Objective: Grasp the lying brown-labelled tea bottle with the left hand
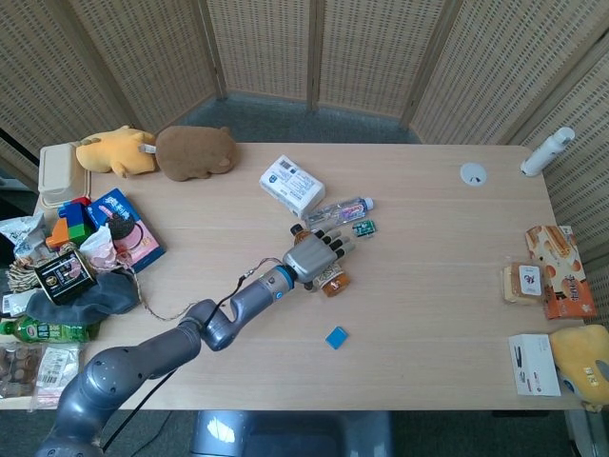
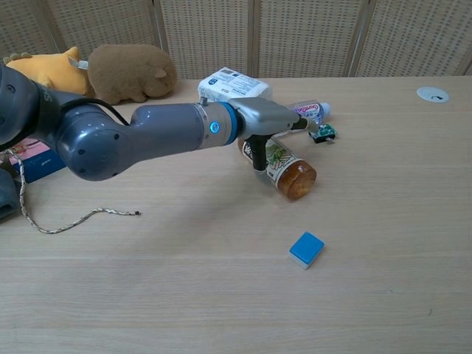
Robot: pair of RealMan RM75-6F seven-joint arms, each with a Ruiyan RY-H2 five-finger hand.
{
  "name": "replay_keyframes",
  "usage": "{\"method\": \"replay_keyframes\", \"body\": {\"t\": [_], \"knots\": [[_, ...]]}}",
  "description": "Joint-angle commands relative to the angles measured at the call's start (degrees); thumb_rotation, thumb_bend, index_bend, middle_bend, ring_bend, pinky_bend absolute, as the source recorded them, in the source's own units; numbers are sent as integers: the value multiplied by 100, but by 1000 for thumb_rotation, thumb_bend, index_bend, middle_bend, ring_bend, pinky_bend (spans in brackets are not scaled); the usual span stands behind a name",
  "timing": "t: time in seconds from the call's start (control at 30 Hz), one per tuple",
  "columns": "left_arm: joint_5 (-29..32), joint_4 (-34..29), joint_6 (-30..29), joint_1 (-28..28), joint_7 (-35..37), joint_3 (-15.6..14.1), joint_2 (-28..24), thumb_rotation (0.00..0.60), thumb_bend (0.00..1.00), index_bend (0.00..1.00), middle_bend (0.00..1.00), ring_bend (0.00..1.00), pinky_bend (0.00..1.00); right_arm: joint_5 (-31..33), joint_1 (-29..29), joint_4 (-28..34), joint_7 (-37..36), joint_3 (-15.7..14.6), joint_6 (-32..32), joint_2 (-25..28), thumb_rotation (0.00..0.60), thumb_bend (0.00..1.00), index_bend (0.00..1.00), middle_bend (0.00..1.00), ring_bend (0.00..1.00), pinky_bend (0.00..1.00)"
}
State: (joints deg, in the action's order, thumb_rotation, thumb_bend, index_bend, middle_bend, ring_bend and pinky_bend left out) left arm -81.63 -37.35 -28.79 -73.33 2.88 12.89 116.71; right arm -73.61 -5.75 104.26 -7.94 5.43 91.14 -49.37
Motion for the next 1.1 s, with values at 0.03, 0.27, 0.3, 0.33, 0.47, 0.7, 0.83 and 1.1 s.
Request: {"method": "replay_keyframes", "body": {"t": [0.03,0.27,0.3,0.33,0.47,0.7,0.83,1.1], "knots": [[-22,360,166,-163,119,-84,238,600,0,0,0,0,0,17,-36,7,-21,2,19,12,600,15,0,0,0,0],[-17,812,420,-235,213,-247,515,600,0,60,3,36,0,14,-137,62,-46,4,94,81,600,14,0,0,0,0],[-17,847,425,-229,228,-262,536,600,0,99,26,84,0,15,-152,68,-57,4,105,87,600,15,0,0,0,0],[-12,889,412,-215,251,-275,560,600,0,133,55,128,0,13,-169,72,-66,5,119,95,600,16,0,0,0,0],[-18,1019,304,-141,261,-327,611,600,0,446,439,499,13,-9,-199,81,-81,9,137,114,600,16,0,0,0,0],[33,937,65,60,232,-349,493,600,14,656,739,745,426,-105,-207,111,-70,15,154,89,600,15,0,0,0,0],[125,650,-392,301,274,-243,241,600,23,673,749,758,530,-129,-200,88,-95,18,119,59,600,15,0,0,0,0],[312,-673,-1321,821,164,19,-718,600,37,685,753,776,576,-224,-50,30,-120,69,-64,-34,600,15,0,0,0,0]]}}
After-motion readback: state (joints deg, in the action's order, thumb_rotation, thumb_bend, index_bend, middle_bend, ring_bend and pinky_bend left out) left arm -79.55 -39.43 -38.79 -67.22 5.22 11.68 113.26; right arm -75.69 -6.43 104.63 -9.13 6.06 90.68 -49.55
